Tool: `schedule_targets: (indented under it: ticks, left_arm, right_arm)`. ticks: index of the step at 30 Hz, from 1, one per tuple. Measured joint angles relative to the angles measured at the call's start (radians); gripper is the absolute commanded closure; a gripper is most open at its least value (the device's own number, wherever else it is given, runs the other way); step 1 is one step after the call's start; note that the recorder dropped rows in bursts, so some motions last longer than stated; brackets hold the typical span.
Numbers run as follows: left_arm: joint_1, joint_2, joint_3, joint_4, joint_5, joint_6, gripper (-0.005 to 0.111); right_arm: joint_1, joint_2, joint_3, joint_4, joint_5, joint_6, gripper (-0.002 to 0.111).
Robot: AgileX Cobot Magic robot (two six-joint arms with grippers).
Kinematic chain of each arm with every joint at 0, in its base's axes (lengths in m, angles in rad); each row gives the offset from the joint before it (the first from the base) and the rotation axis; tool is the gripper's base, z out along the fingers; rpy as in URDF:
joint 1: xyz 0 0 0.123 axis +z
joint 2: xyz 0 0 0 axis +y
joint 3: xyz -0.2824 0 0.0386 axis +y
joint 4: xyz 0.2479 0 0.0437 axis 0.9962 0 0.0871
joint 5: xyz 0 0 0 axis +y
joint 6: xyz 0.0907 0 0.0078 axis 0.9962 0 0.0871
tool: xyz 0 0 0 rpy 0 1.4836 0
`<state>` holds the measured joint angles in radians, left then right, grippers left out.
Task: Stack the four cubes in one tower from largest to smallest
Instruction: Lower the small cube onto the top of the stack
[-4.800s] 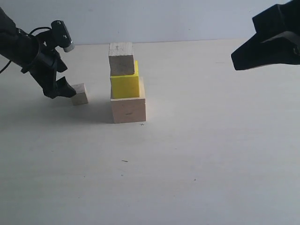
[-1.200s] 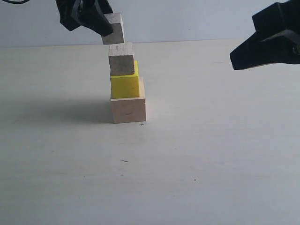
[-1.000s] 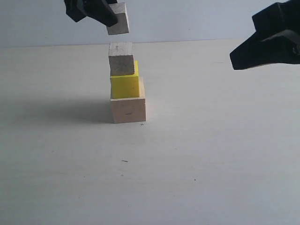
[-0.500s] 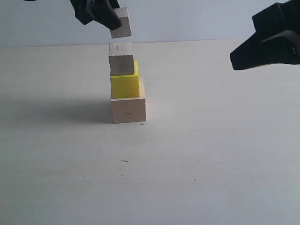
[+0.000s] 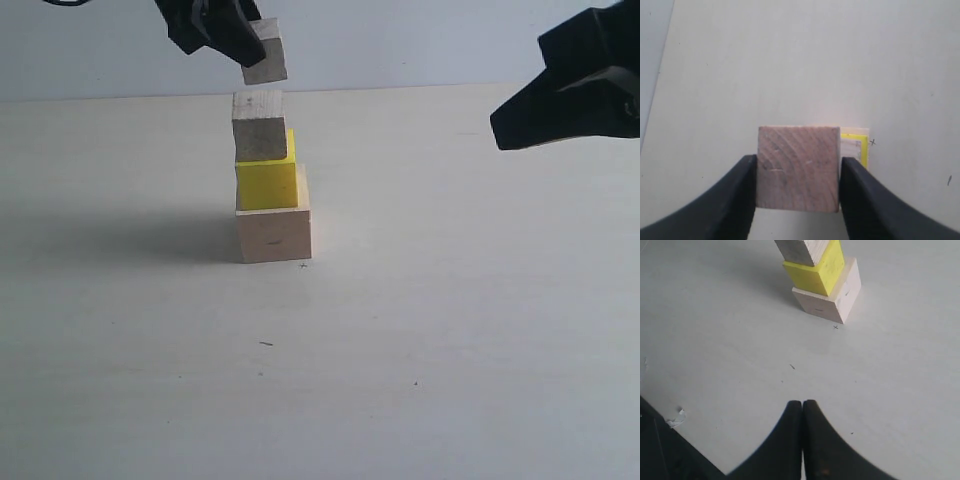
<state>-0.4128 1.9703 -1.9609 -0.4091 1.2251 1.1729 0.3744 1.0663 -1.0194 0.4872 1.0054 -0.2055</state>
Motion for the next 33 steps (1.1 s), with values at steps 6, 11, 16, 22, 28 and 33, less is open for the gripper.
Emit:
schedule_targets:
  ticks: [6,11,16,22,28,33]
  left_arm:
    - [-0.004,0.000,0.030,0.010,0.000,0.000,0.107]
    - [-0.004,-0.016,0.030,0.019,0.000,-0.001,0.107]
    - [-0.004,-0.018,0.057,0.019,0.000,0.014,0.107]
    - [-0.004,-0.018,0.080,0.019,0.000,0.021,0.107]
    - [-0.004,-0.022,0.080,0.019,0.000,0.043,0.107]
    - [-0.004,-0.022,0.080,0.000,0.000,0.089,0.107]
  right_arm:
    - [0.000,0.000,0.000,0.000,0.009,0.000,0.108]
    - [0.000,0.000,0.000,0.000,0.011,0.000,0.108]
    - [0.000,0.000,0.000,0.000,0.011,-0.002,0.108]
    - [0.000,0.000,0.000,0.000,0.013,-0.002,0.108]
    - [0.000,0.000,0.000,0.000,0.013,-0.002,0.108]
    - [0.000,0.000,0.000,0.000,0.013,-0.002,0.108]
